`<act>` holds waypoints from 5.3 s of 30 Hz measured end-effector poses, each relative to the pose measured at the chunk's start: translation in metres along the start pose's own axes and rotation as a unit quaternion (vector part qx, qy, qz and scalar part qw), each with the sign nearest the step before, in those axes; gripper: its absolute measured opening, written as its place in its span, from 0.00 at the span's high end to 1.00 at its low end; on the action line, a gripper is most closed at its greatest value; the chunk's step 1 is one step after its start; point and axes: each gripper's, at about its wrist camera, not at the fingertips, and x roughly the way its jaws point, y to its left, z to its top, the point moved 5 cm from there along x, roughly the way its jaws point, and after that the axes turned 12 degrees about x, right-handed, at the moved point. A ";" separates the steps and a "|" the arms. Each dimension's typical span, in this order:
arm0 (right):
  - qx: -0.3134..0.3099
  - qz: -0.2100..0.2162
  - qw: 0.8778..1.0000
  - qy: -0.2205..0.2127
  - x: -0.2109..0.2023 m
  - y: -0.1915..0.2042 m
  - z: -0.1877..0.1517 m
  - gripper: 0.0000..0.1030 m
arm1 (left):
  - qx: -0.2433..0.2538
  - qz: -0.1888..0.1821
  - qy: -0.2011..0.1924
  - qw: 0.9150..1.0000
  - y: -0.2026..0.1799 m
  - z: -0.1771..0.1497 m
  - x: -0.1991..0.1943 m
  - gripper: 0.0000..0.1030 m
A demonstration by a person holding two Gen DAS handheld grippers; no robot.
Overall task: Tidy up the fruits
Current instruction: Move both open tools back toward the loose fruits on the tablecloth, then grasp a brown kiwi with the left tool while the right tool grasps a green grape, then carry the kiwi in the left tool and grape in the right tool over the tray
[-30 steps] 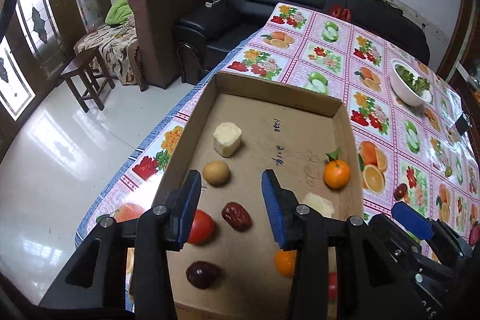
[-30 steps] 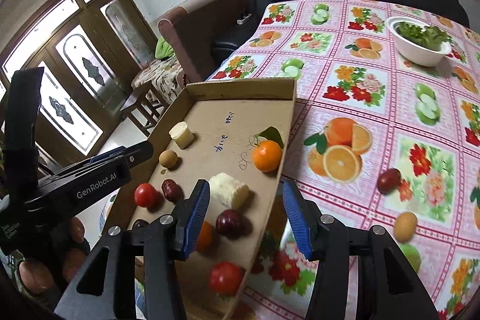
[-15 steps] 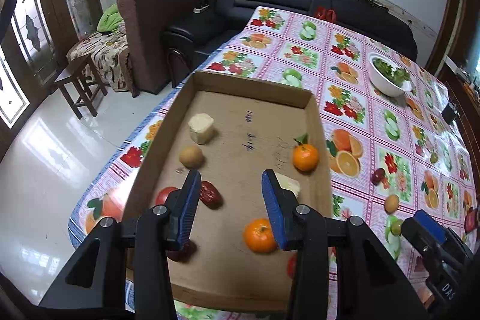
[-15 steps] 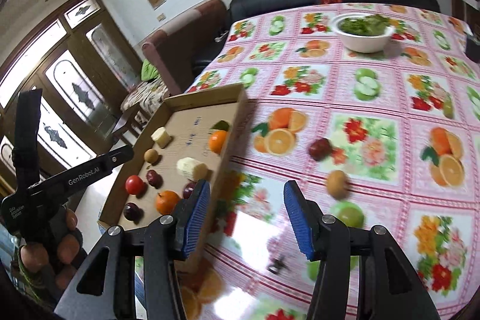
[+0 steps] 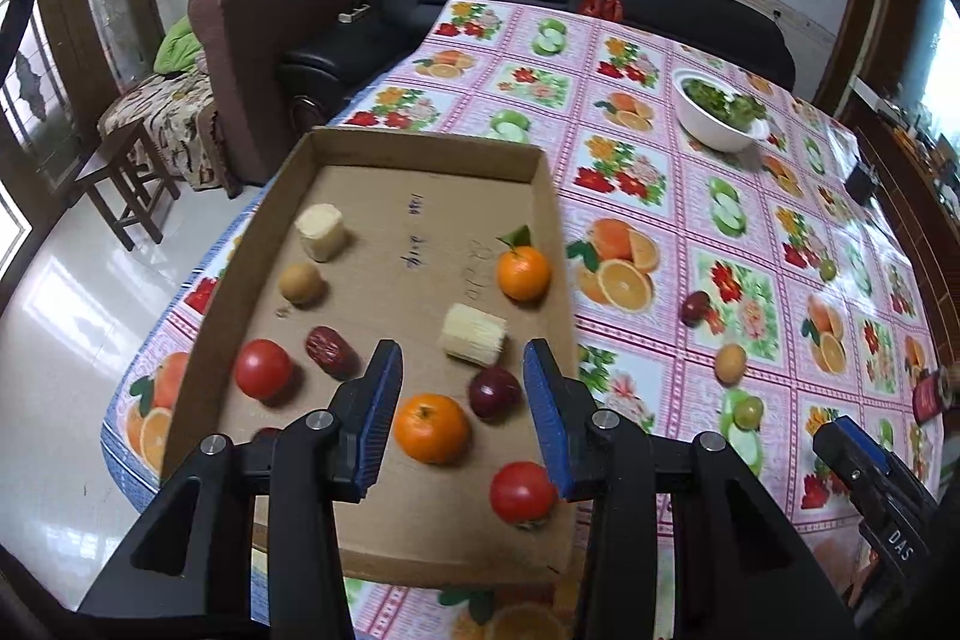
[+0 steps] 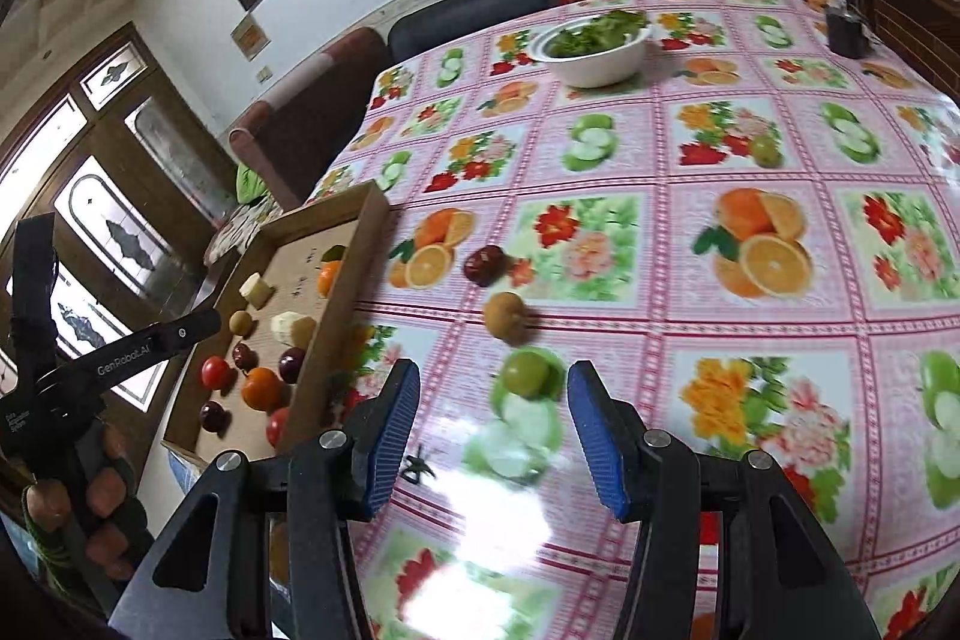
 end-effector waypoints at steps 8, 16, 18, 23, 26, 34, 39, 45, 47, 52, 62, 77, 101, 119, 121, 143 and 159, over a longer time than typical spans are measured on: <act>0.021 -0.014 1.000 0.001 -0.007 -0.029 -0.009 0.47 | 0.019 -0.034 0.012 0.999 -0.028 -0.005 0.003 0.61; 0.003 -0.015 1.000 0.009 0.007 -0.026 -0.014 0.48 | 0.022 -0.075 0.024 0.997 -0.047 -0.004 0.007 0.61; -0.007 -0.018 1.000 0.015 0.016 -0.020 -0.013 0.48 | 0.021 -0.087 0.027 0.996 -0.051 -0.003 0.008 0.61; -0.034 -0.028 0.999 0.030 0.042 -0.008 -0.010 0.49 | 0.021 -0.114 0.033 0.993 -0.063 0.003 0.012 0.58; -0.043 -0.029 0.998 0.047 0.058 -0.003 -0.009 0.50 | 0.027 -0.123 0.035 0.991 -0.071 0.008 0.015 0.58; -0.055 -0.031 0.997 0.048 0.062 -0.008 -0.008 0.77 | 0.066 -0.147 0.057 0.985 -0.117 0.015 0.040 0.56; -0.017 -0.025 0.999 0.015 0.024 -0.037 -0.001 0.77 | 0.090 -0.156 0.083 0.980 -0.152 0.014 0.065 0.56; 0.027 -0.033 0.999 -0.007 -0.004 -0.071 0.004 0.77 | 0.113 -0.149 0.094 0.978 -0.183 0.011 0.086 0.56; 0.035 -0.033 0.999 -0.006 -0.005 -0.078 0.004 0.77 | 0.120 -0.143 0.087 0.979 -0.187 0.012 0.087 0.61; 0.045 -0.033 0.998 -0.008 -0.007 -0.082 0.004 0.77 | 0.117 -0.140 0.080 0.980 -0.181 0.011 0.083 0.79; 0.030 -0.021 0.999 -0.022 -0.017 -0.060 0.002 0.77 | 0.108 -0.100 0.025 0.989 -0.149 0.003 0.041 0.78; -0.002 -0.001 1.000 -0.022 -0.021 -0.017 -0.010 0.77 | 0.078 -0.065 -0.011 0.995 -0.098 -0.006 0.010 0.78; -0.054 0.011 0.998 -0.003 -0.004 0.039 -0.019 0.77 | 0.034 -0.053 -0.024 0.998 -0.042 -0.012 0.003 0.78; -0.086 0.020 0.996 0.013 0.017 0.072 -0.022 0.78 | 0.004 -0.051 -0.019 0.998 -0.008 -0.015 0.006 0.78; -0.087 0.020 0.996 0.016 0.021 0.073 -0.022 0.78 | -0.002 -0.050 -0.018 0.999 -0.002 -0.014 0.007 0.78; -0.112 0.038 0.992 0.044 0.069 0.116 -0.002 0.78 | -0.059 -0.040 0.004 0.997 0.066 0.001 0.033 0.78; -0.136 0.048 0.983 0.114 0.190 0.187 0.054 0.78 | -0.040 -0.040 0.054 0.997 0.054 0.035 0.091 0.78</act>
